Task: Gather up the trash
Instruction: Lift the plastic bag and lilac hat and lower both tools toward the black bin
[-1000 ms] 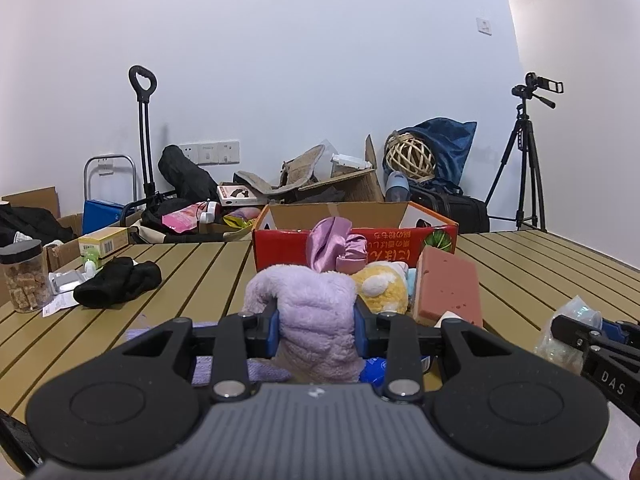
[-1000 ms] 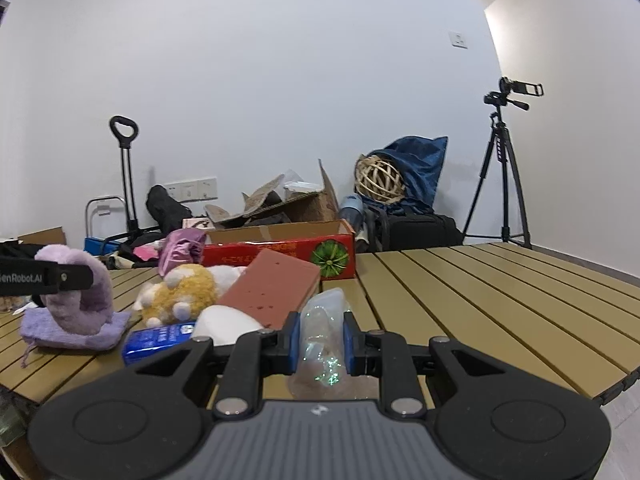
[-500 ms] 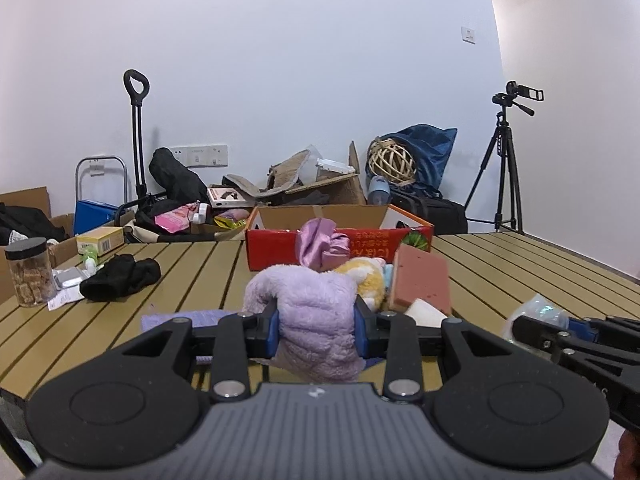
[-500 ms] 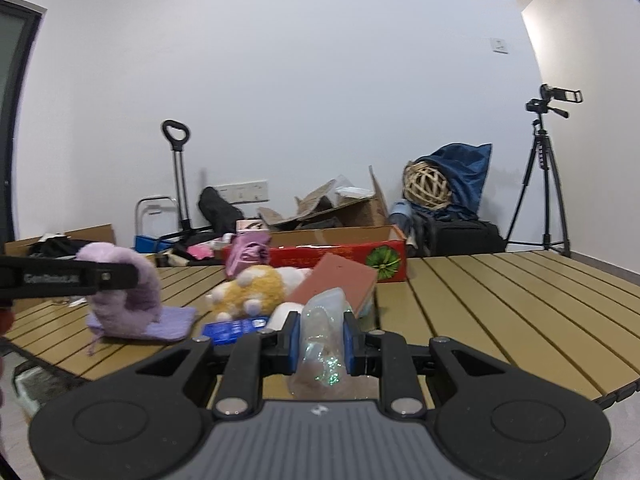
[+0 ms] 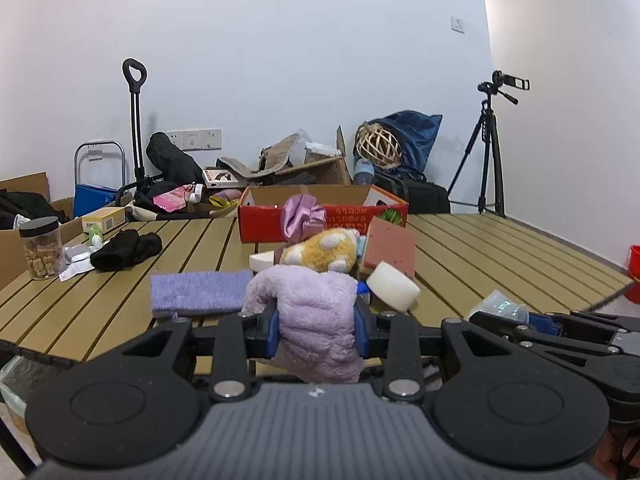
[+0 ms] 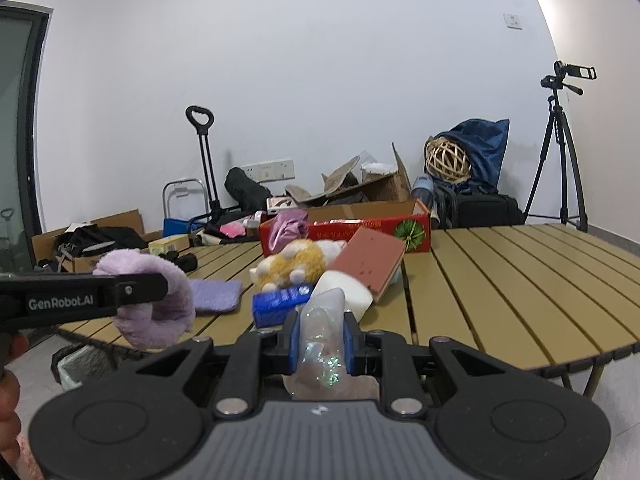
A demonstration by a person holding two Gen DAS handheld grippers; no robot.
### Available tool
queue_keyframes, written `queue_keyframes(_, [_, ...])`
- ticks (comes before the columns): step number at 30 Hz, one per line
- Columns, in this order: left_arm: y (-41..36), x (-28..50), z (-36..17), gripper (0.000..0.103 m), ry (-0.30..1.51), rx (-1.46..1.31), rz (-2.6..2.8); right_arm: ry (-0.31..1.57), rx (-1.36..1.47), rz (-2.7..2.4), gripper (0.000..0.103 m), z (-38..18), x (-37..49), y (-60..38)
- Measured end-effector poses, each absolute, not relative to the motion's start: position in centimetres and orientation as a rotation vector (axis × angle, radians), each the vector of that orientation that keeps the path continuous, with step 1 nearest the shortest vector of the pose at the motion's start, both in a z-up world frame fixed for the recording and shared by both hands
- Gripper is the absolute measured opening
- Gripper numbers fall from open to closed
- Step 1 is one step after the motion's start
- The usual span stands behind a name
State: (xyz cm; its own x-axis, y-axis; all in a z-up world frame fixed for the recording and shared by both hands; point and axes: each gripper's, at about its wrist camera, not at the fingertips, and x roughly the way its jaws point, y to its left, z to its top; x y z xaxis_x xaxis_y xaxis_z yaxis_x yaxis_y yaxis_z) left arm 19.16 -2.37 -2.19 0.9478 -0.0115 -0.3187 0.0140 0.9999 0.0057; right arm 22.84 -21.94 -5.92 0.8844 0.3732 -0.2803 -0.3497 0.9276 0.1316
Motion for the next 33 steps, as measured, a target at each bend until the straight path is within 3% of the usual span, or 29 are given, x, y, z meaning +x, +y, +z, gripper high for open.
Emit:
queue_keyframes(16, [-1.0, 17.0, -10.3, 0.035, 0.628, 0.058, 0.006, 0.68, 0.004, 0.417, 0.02, -14.1, 19.9, -20.6])
queue_keyframes(22, [0.3, 18.1, -14.6, 0.035, 0.728, 0.054, 0.027, 0.749, -0.012, 0.428, 0.02, -17.3, 20.8, -19.9])
queue_keyframes(33, [2.2, 18.9, -17.7, 0.035, 0.863, 0.013, 0.058, 0.876, -0.061, 0.427, 0.02, -19.4, 21.7, -18.7])
